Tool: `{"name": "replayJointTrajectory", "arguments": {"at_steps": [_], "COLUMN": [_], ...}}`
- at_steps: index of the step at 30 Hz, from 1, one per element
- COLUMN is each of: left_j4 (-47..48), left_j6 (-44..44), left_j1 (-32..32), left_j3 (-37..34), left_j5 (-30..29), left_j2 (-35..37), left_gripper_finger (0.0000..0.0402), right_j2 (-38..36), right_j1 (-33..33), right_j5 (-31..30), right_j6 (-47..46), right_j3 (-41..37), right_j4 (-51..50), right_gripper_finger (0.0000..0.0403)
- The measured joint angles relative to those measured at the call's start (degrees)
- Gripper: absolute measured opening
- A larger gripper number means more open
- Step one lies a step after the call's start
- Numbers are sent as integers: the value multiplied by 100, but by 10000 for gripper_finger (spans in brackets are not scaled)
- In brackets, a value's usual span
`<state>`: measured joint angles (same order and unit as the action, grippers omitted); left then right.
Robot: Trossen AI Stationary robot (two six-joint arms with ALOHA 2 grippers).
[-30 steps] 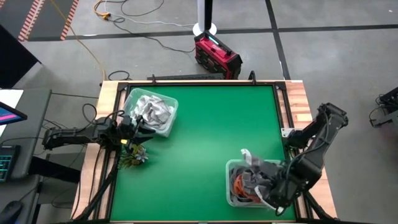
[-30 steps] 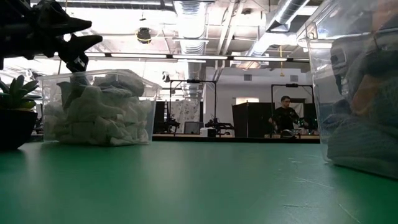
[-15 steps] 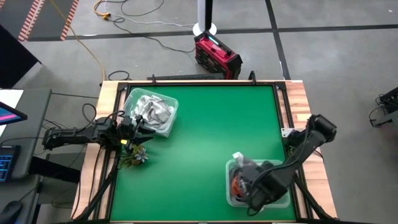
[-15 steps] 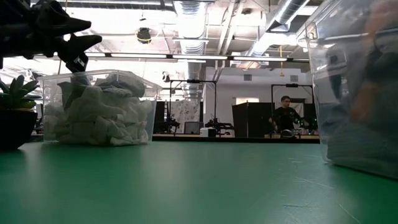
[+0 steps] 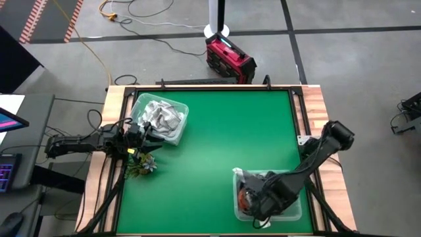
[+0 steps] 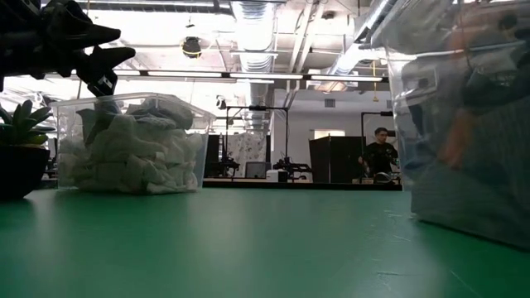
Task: Sort towels by color in basket
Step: Adjust the gray checkered towel
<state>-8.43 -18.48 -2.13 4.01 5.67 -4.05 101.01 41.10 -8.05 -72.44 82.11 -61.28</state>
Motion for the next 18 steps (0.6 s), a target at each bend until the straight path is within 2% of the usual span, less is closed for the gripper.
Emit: {"name": "replayJointTrajectory", "arguments": {"at_steps": [10,18], "left_j4": [3,16], "left_j6": [-7,-26], "left_j1": [0,2], "left_j3": [0,2], "left_j5": [0,-2], "left_j2": [-2,-2], "left_gripper_finger": [129,129], "right_j2": [-1136,-1718], "right_j1": [55,125], "right_j5": [-157,-1475], "right_j6": [-370,474], "right_j3": [0,95], "right_j4": [-35,-664], "right_gripper_finger": [161,161]}}
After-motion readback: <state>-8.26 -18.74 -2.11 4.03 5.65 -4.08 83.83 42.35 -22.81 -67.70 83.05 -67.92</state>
